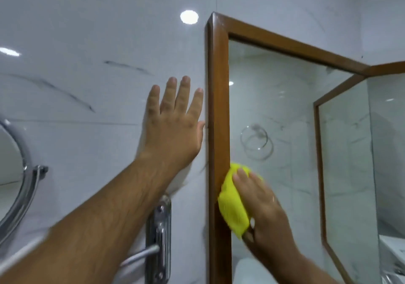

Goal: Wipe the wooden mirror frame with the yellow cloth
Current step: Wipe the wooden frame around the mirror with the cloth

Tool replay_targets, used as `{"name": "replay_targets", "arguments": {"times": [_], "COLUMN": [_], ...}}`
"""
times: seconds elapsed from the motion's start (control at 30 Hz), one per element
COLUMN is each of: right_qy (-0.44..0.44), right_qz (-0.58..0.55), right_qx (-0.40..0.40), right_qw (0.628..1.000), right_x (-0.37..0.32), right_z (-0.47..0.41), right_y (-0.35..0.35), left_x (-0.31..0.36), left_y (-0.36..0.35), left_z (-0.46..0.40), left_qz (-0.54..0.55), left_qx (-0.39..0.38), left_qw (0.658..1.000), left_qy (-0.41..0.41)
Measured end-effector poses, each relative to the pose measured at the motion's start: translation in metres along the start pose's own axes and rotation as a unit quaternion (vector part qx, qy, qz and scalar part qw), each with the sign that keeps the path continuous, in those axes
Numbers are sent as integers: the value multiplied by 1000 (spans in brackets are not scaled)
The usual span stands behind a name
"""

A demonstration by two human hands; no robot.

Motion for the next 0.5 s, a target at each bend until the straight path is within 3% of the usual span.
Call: {"name": "replay_targets", "arguments": {"times": [0.13, 0.23, 0.37, 0.5], "right_qy": [15, 20, 21, -32], "right_qz": [1, -18, 36, 73], "right_qx": [-23, -42, 5, 51], "right_qw": [1000, 999, 999, 996], "right_x": [-10, -2, 1, 2], "right_z": [102, 78, 21, 57], "right_y": [-25, -20, -2, -10], "left_x": [24, 47, 64, 70], "left_y": [-4, -9, -24, -33], "left_z": [67, 93, 107, 119], "left_qz": [35, 62, 59, 46], "left_qx": [-35, -48, -45, -25], "left_qw": [998, 994, 994, 996], "left_qy": [33, 74, 85, 78]}}
Point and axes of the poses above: each hand's wrist, its own z-axis away from the middle knuckle, its own y-axis out of the back of the hand, x = y × z, the point moved 9 cm from there along -z, towards the middle knuckle, and after that the axes turned 2 degrees about -z, right-handed, at the moved point
